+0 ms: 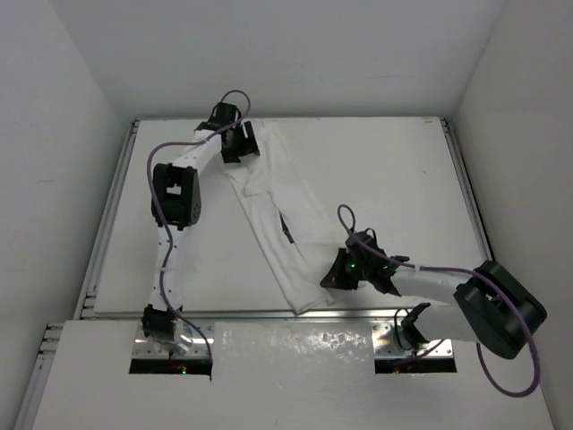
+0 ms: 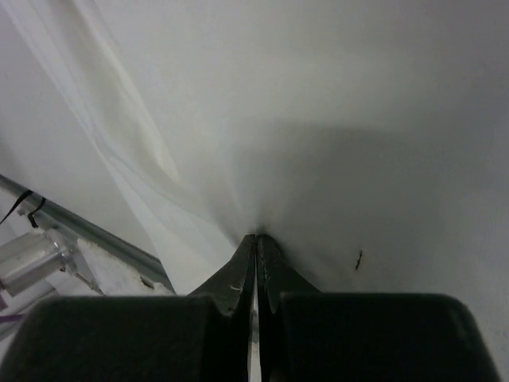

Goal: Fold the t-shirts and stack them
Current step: Rotate the tshirt 90 degrees

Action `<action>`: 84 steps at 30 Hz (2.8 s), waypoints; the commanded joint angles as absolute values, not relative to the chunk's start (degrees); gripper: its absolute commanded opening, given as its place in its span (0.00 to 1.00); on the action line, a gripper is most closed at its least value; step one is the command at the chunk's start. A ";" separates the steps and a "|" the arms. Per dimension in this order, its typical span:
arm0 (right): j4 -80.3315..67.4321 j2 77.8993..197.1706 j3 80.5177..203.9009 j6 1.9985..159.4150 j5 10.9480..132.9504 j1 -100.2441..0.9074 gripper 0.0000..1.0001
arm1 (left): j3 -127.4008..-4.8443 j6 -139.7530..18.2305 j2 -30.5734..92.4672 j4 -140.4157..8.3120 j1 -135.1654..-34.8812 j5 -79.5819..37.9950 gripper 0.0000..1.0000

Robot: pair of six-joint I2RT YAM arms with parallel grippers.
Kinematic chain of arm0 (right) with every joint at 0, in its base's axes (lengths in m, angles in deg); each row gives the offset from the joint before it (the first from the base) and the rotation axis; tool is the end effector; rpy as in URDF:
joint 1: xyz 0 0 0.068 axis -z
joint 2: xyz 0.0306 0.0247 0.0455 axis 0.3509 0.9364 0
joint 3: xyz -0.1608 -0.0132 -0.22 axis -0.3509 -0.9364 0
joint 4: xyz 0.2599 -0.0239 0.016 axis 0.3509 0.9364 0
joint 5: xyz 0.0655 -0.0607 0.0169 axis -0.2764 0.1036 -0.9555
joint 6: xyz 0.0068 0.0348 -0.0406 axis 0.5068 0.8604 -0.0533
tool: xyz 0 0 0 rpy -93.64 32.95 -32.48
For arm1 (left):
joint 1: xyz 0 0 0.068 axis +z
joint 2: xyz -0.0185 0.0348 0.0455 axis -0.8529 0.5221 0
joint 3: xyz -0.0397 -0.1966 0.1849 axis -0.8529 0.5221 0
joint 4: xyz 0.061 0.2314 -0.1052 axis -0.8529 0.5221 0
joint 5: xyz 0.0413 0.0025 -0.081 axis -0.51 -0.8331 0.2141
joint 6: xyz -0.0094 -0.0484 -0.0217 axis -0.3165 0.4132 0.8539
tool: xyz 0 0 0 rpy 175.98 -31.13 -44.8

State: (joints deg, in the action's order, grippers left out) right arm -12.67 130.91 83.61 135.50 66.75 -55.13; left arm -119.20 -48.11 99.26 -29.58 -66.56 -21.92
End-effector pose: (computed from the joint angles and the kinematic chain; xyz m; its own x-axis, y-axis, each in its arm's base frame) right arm 0.1593 0.1195 0.1083 -0.8941 0.4253 -0.1405 0.2521 0.7370 0.6271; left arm 0.5442 -0.0812 0.1618 -0.8070 -0.2973 -0.5102 -0.1296 0.9321 -0.3382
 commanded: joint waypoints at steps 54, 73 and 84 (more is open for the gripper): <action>17.85 184.44 151.94 107.02 58.86 -34.43 0.21 | -133.78 -49.76 112.24 -33.53 -72.06 -17.81 0.71; 20.26 185.90 167.70 104.24 65.00 -31.27 0.40 | -109.38 -45.27 93.02 -49.61 -73.90 -21.40 0.77; 22.98 196.39 187.28 100.53 64.47 -30.21 0.36 | -111.05 -46.50 91.13 -48.15 -74.08 -21.33 0.62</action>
